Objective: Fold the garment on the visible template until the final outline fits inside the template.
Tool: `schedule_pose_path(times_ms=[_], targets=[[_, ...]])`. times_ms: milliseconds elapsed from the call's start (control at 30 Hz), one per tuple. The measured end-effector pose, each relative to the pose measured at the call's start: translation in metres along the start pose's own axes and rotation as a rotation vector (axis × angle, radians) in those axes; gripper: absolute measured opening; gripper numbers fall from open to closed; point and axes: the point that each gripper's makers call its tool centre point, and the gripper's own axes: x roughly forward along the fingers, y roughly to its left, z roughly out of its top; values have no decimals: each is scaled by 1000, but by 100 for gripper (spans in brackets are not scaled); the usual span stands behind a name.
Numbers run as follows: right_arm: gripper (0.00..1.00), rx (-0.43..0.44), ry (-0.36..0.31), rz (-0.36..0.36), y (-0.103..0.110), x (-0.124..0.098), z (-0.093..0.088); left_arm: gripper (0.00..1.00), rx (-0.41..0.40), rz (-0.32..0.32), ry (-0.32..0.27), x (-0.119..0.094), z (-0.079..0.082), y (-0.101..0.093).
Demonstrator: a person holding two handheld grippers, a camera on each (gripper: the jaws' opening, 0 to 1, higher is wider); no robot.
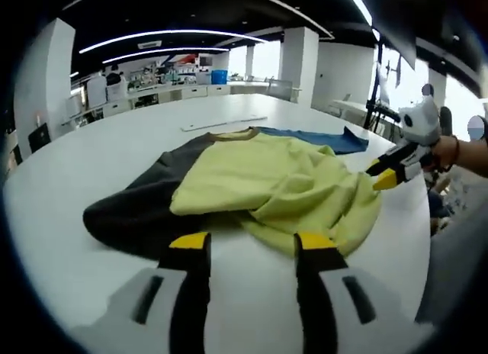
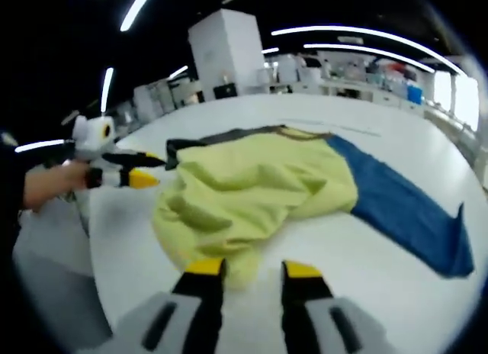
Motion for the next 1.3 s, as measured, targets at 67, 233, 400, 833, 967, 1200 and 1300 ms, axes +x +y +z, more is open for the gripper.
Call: schedule_pose_path(times_ms=[67,233,400,833,967,1200,1300], targets=[[16,-2,7,4,1,3,-1,36,0,-10,5,6,0,-6],[12,-22,7,7,4,9,-1,30,-30,-10,11,19,-2,-6],[11,-33,16,3,2,13,-2,24,-46,4,31,28,-7,2],[7,-71,22,15,1,17,-1,8,-53,3,40,34,-5,-3],[4,-43,15,14,-1,18,-1,0,-5,41,52,31,-4,-1],[0,27,3,2,-4,10,-2,0,11,51,50,18,-1,-6],[0,24,-6,-12,-6,4,-1,0,-3,52,52,14,-1,-6]])
